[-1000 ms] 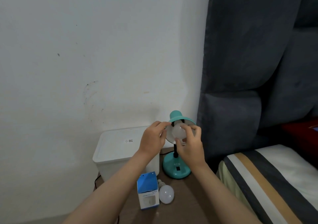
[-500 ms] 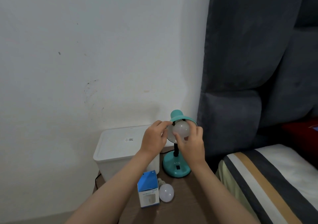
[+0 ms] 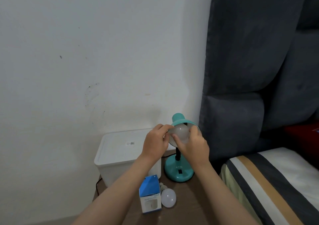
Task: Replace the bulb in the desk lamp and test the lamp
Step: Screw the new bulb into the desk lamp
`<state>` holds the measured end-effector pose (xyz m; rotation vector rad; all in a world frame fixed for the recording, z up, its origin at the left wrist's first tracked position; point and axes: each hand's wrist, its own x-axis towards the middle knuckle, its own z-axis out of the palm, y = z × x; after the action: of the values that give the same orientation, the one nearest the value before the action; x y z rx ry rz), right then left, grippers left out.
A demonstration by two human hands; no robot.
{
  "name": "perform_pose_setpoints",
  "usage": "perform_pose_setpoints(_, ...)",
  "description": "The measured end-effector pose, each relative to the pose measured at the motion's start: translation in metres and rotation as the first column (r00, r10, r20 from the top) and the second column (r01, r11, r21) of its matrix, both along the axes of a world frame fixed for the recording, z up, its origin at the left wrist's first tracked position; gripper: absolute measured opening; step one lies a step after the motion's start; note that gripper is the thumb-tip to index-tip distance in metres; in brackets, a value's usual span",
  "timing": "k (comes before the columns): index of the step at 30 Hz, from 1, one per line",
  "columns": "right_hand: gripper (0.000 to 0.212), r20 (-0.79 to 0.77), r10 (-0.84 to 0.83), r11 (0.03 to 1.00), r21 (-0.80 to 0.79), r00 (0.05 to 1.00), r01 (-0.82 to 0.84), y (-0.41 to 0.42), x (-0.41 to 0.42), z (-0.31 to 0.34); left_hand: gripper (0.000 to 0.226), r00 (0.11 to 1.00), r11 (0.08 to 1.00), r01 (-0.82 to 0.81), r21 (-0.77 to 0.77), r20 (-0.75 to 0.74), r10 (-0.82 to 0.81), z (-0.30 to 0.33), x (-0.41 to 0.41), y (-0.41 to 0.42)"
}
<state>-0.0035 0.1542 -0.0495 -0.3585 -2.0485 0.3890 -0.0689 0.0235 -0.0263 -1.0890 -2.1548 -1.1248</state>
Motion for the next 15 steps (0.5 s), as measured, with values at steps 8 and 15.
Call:
perform_pose_setpoints(8,0.042,-0.010,0.196,0.980,0.032,0.981,-0.195,-0.003,0.002,-0.014,0.030,1.000,1.000,-0.007,0.023,0.016,0.006,0.001,0.000,-0.001)
perform_pose_setpoints(15,0.049,-0.037,0.137,0.983,-0.116,0.990,-0.141,0.006,0.005,-0.008,0.030,1.000,1.000,0.009,-0.004,0.012,-0.009,0.001,0.000,0.000)
